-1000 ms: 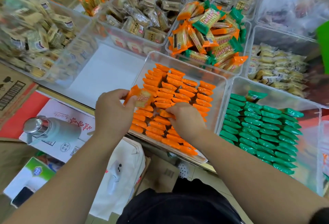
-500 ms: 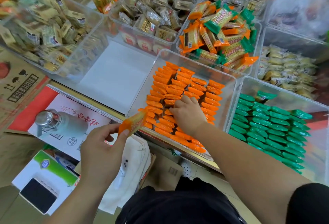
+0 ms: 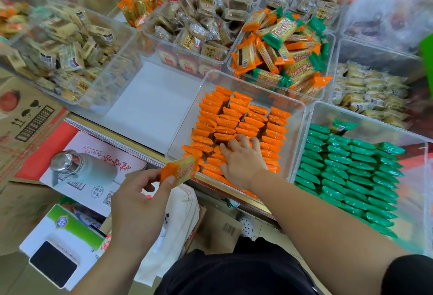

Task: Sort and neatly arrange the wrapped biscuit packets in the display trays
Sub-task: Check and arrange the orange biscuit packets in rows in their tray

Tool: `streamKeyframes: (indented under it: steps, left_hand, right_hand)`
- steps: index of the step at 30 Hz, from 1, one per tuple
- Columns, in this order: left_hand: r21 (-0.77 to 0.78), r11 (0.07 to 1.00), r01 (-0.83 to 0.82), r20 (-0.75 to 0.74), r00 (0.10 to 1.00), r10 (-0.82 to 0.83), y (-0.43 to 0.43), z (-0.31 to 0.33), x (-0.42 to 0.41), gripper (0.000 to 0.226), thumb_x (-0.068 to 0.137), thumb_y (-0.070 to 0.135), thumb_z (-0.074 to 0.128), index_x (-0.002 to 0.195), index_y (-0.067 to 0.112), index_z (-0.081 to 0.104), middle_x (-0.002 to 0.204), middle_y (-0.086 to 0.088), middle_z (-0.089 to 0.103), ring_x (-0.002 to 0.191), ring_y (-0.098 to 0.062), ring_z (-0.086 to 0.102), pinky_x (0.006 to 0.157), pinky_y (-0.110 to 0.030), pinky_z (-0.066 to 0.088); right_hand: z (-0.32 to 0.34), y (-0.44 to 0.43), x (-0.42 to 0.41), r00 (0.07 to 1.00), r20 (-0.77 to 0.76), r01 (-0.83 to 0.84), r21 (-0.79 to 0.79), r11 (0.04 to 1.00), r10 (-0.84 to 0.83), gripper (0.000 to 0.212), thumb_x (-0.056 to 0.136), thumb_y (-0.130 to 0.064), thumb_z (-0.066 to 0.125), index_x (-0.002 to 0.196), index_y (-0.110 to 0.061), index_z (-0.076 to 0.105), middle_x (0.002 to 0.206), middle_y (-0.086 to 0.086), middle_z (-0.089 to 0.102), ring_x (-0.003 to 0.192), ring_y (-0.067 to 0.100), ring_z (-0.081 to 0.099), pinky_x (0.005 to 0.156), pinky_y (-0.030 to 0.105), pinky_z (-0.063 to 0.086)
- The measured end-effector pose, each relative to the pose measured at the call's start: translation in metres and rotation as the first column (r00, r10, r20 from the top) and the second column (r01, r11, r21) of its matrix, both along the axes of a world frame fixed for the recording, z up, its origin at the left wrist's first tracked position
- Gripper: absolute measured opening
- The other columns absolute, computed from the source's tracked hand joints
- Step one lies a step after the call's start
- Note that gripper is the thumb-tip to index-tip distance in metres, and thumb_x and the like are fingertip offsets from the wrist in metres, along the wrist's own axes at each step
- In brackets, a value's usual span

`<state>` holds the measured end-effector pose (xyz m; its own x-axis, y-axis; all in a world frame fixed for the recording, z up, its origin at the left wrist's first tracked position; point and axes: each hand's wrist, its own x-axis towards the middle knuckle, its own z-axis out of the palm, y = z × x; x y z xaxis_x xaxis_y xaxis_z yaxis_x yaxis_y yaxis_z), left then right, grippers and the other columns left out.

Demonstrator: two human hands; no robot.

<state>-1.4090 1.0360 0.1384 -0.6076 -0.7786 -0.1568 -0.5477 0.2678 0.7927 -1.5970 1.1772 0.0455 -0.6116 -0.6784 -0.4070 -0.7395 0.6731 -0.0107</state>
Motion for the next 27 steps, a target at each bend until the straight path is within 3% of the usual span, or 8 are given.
streamKeyframes:
  steps: [4,10,13,14,17,22,25,27]
  left_hand:
    - [0.007,1.0,0.007,-0.008,1.0,-0.007,0.005,0.002,0.0,0.005,0.087,0.028,0.073,0.092,0.03,0.073,0.081,0.007,0.059,0.072,-0.011,0.05,0.062,-0.025,0.036]
    - [0.15,0.989,0.015,-0.045,0.999,-0.008,0.013,0.006,0.002,0.007,0.087,0.025,0.075,0.088,0.031,0.075,0.077,0.009,0.067,0.075,-0.01,0.057,0.069,-0.033,0.047]
    - [0.341,0.94,0.014,-0.102,0.995,0.022,0.021,0.01,0.002,0.008,0.089,0.016,0.073,0.093,0.022,0.077,0.086,0.002,0.075,0.086,-0.021,0.069,0.075,-0.034,0.056]
    - [0.412,0.911,0.011,-0.131,0.99,0.047,0.025,0.013,0.002,0.009,0.09,0.012,0.072,0.096,0.018,0.076,0.087,0.0,0.076,0.087,-0.021,0.071,0.072,-0.028,0.056]
    - [0.518,0.855,0.035,-0.199,0.977,0.081,0.037,0.024,0.001,0.01,0.089,0.002,0.069,0.098,0.008,0.07,0.078,-0.002,0.077,0.069,-0.006,0.07,0.058,-0.01,0.049]
    - [0.523,0.845,0.11,-0.237,0.971,0.02,0.041,0.03,0.001,0.008,0.088,0.002,0.07,0.096,0.0,0.069,0.07,-0.002,0.07,0.057,-0.004,0.058,0.058,-0.018,0.047]
    - [0.584,0.803,0.117,-0.238,0.971,0.032,0.039,0.029,0.002,0.019,0.084,0.008,0.074,0.1,-0.002,0.069,0.076,-0.011,0.065,0.065,-0.014,0.056,0.063,-0.029,0.045]
    - [0.64,0.756,0.137,-0.265,0.963,0.051,0.039,0.03,0.004,0.036,0.071,0.016,0.083,0.097,-0.003,0.069,0.077,-0.014,0.061,0.069,-0.021,0.052,0.063,-0.029,0.045]
  right_hand:
    - [0.008,0.003,-0.002,1.0,-0.024,-0.018,-0.051,0.999,0.017,0.059,0.1,-0.048,0.031,0.151,-0.02,0.039,0.146,0.004,0.045,0.14,0.032,0.029,0.114,0.055,0.019]
    - [0.021,0.03,-0.002,0.99,-0.142,-0.003,-0.201,0.98,-0.026,0.044,0.1,-0.054,0.039,0.121,-0.028,0.068,0.121,-0.004,0.061,0.118,0.024,0.046,0.098,0.043,0.036]
    - [0.047,0.047,0.017,0.98,0.128,0.197,-0.486,0.851,-0.154,0.035,0.099,-0.048,0.053,0.114,-0.024,0.073,0.109,-0.006,0.068,0.107,0.018,0.057,0.089,0.034,0.043]
    - [0.061,0.051,0.026,0.923,0.336,0.348,-0.525,0.776,-0.186,0.031,0.099,-0.044,0.056,0.112,-0.023,0.074,0.104,-0.007,0.07,0.101,0.014,0.06,0.085,0.03,0.045]
    - [0.095,0.063,0.054,0.547,0.825,0.746,-0.403,0.53,-0.144,0.015,0.097,-0.025,0.065,0.103,-0.015,0.074,0.085,-0.007,0.072,0.078,0.003,0.065,0.067,0.022,0.05]
    - [0.122,0.084,0.068,0.351,0.935,0.92,-0.336,0.199,-0.042,0.018,0.077,-0.012,0.079,0.093,-0.007,0.073,0.087,0.007,0.077,0.082,0.017,0.073,0.068,0.022,0.056]
    - [0.133,0.091,0.069,0.282,0.959,0.95,-0.284,0.128,0.034,0.035,0.066,-0.016,0.082,0.096,-0.002,0.072,0.095,0.02,0.075,0.087,0.027,0.072,0.075,0.029,0.058]
    - [0.14,0.094,0.071,0.299,0.953,0.946,-0.303,0.119,0.046,0.024,0.064,-0.017,0.083,0.085,-0.01,0.074,0.09,0.018,0.074,0.083,0.026,0.07,0.074,0.032,0.058]
